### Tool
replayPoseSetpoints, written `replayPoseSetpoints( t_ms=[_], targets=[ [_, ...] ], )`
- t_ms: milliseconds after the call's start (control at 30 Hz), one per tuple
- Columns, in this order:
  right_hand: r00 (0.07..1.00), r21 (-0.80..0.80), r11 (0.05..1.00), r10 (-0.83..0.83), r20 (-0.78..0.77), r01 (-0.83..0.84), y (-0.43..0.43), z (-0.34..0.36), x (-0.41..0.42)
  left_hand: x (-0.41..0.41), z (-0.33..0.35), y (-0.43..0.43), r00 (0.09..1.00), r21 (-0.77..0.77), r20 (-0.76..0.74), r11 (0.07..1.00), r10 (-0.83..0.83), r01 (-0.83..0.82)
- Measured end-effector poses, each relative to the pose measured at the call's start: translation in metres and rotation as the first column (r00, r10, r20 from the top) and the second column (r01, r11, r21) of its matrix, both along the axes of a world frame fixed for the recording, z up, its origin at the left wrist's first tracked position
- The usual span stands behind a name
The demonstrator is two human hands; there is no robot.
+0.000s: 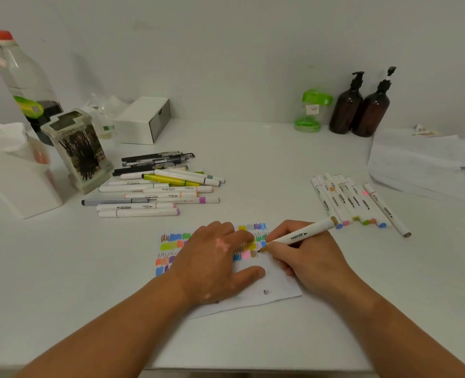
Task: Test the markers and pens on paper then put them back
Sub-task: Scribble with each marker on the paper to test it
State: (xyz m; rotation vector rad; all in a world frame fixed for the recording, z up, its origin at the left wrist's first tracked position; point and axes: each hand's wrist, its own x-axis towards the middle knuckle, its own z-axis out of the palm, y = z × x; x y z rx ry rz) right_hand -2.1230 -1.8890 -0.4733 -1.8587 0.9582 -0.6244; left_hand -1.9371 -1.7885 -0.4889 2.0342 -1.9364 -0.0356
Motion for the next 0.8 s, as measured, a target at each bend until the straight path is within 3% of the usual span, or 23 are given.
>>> replayPoseSetpoints(
  t_ms=[800],
  targets=[
    [0.999, -0.049, 0.998, -0.037, -0.012, 0.036, 0.0012, 0.0019, -0.0006, 0.0010, -0.0012, -0.0005, 1.000, -0.016, -0.007, 1.000, -0.004, 0.004]
  ],
)
